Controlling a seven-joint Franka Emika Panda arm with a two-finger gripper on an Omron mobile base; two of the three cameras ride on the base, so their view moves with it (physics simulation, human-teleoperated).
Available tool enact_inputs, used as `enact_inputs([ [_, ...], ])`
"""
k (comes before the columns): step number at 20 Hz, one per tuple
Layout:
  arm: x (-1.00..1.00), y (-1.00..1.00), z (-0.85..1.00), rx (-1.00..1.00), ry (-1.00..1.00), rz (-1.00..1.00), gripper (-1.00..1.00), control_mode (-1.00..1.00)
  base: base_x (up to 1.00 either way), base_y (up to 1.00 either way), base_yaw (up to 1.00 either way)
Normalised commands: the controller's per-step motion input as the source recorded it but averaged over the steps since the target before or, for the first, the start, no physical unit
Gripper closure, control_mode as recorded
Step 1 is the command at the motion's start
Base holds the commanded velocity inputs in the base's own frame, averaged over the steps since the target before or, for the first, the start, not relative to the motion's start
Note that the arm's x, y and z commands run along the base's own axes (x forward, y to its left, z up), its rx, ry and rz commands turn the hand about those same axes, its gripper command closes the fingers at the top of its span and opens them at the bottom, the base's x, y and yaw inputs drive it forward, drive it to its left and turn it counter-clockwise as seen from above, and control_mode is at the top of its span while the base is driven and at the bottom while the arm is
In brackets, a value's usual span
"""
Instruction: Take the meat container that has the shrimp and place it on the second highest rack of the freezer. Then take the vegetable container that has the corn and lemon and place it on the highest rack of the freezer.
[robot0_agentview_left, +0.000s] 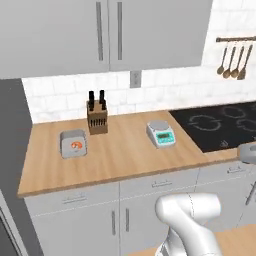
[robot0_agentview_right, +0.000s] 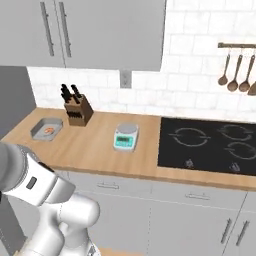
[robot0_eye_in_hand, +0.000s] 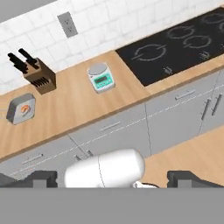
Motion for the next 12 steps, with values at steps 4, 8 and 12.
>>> enact_inputs([
  [4, 0.00, 0.00, 0.00, 0.00, 0.00, 0.00, -1.00, 1.00, 0.29, 0.00, 0.79],
  [8, 0.00, 0.00, 0.00, 0.00, 0.00, 0.00, -1.00, 1.00, 0.37, 0.00, 0.74],
  [12, 0.00, 0.00, 0.00, 0.00, 0.00, 0.00, -1.00, 1.00, 0.52, 0.01, 0.58],
])
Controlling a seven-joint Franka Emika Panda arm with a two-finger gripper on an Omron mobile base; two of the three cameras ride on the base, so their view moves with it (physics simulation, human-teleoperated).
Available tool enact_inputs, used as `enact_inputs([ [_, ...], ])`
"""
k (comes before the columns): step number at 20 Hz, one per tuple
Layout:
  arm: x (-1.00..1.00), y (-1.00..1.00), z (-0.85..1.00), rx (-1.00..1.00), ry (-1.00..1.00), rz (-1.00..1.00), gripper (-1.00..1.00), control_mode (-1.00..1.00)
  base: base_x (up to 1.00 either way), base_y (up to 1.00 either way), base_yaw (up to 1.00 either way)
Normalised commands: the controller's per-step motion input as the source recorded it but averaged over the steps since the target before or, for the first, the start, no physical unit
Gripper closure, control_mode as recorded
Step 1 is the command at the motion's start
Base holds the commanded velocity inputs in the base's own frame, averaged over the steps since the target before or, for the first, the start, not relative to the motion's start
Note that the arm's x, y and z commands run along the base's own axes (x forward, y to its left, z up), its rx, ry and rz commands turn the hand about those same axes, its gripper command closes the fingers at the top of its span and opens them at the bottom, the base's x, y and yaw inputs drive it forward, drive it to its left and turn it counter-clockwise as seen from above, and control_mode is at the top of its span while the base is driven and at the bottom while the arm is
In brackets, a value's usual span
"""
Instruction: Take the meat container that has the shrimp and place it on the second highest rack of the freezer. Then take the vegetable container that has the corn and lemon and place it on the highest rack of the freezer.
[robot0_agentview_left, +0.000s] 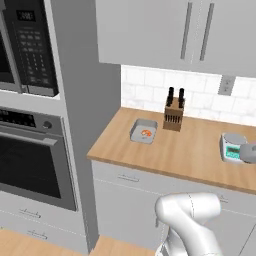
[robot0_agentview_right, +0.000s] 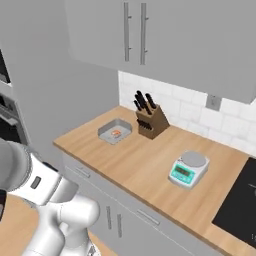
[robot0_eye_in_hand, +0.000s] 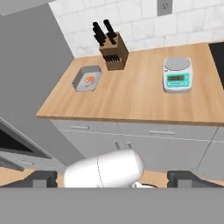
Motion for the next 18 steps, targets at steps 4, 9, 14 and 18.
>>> enact_inputs([
  [4, 0.00, 0.00, 0.00, 0.00, 0.00, 0.00, -1.00, 1.00, 0.55, 0.07, 0.27],
  [9, 0.00, 0.00, 0.00, 0.00, 0.00, 0.00, -1.00, 1.00, 0.14, 0.13, 0.15],
  [14, 0.00, 0.00, 0.00, 0.00, 0.00, 0.00, -1.00, 1.00, 0.00, 0.10, 0.02],
  [18, 0.52, 0.13, -0.02, 0.02, 0.12, -0.09, -1.00, -1.00, 0.00, 0.00, 0.00],
])
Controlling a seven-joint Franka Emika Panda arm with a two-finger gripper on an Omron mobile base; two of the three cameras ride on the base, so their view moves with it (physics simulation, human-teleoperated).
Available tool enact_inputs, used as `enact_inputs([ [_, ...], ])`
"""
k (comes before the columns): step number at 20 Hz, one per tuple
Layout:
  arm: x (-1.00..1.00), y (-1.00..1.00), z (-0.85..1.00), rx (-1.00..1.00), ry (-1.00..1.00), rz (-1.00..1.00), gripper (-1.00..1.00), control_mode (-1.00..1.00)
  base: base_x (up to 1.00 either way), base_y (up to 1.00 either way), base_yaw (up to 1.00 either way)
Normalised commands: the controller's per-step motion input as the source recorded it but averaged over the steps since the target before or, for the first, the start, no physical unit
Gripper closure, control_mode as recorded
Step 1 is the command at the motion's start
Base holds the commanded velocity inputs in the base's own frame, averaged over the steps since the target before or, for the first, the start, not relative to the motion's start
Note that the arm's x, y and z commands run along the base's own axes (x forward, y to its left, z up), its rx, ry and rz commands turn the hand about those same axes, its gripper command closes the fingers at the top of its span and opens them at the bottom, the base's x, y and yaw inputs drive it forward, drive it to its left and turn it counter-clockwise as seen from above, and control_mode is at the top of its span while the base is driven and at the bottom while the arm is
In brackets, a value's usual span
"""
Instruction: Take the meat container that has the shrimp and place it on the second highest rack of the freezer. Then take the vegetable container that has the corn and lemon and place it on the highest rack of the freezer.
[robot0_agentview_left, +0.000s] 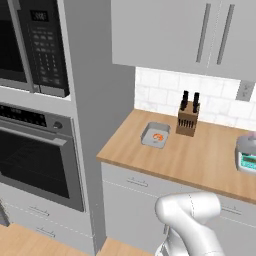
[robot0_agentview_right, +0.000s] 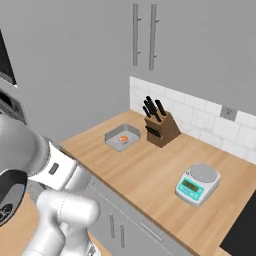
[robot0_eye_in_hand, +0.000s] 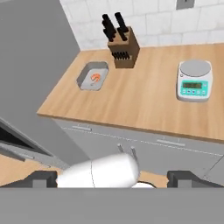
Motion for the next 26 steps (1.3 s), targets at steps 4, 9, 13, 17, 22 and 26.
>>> enact_inputs([
  [4, 0.75, 0.44, 0.00, 0.23, 0.38, -0.31, -1.00, -1.00, 0.00, 0.00, 0.00],
  [9, 0.48, 0.64, -0.18, 0.43, 0.36, -0.37, -1.00, -1.00, 0.00, 0.00, 0.00],
  [13, 0.31, 0.54, -0.52, 0.59, 0.14, -0.48, -1.00, -1.00, 0.00, 0.00, 0.00],
  [17, 0.10, 0.33, -0.78, 0.27, 0.01, -0.80, -1.00, -1.00, 0.00, 0.00, 0.00],
  [22, 0.53, 0.42, -0.30, 0.01, 0.11, -0.66, -1.00, -1.00, 0.00, 0.00, 0.00],
  [26, 0.83, 0.16, 0.09, -0.04, 0.22, -0.37, -1.00, -1.00, 0.00, 0.00, 0.00],
])
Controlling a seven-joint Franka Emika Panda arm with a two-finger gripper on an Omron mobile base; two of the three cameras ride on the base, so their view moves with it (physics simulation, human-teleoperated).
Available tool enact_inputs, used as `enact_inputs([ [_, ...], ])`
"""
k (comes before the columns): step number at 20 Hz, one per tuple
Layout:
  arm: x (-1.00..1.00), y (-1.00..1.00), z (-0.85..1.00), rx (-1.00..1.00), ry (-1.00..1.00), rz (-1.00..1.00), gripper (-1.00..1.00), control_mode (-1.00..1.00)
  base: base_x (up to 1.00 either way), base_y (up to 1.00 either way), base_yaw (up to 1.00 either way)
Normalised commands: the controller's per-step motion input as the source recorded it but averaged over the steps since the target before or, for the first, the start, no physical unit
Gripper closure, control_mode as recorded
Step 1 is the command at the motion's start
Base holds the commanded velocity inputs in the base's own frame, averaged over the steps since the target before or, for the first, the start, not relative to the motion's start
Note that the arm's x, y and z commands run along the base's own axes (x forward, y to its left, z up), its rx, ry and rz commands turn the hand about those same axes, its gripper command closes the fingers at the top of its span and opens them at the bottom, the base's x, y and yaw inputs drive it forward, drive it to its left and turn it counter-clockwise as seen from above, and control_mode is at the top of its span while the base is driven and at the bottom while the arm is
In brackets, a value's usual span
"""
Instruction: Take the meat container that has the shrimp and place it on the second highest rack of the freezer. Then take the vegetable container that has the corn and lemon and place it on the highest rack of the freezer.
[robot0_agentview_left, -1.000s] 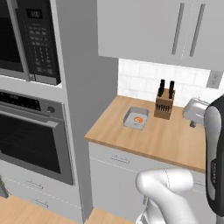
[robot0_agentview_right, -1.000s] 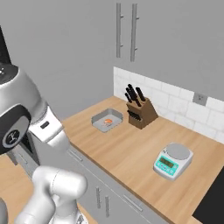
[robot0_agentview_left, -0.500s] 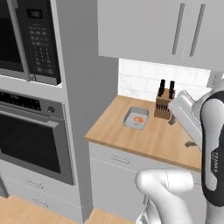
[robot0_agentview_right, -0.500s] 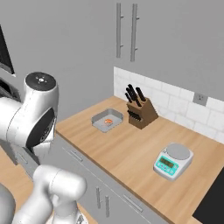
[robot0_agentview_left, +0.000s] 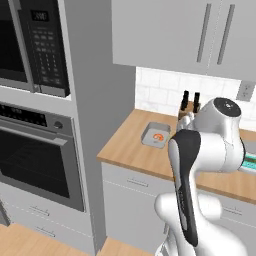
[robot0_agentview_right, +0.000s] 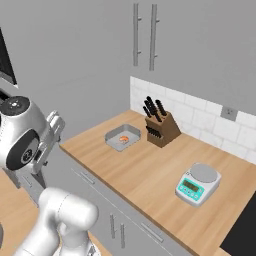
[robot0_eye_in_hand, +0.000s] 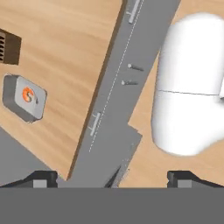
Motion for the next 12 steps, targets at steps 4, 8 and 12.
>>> enact_inputs([
  [4, 0.71, 0.00, 0.20, 0.00, 0.28, -0.38, -1.00, -1.00, 0.00, 0.00, 0.00],
  [8, 0.39, 0.00, -0.10, -0.03, 0.06, -0.50, -1.00, -1.00, 0.00, 0.00, 0.00],
  [12, 0.20, 0.00, -0.18, 0.00, 0.00, -0.26, -1.00, -1.00, 0.00, 0.00, 0.00],
])
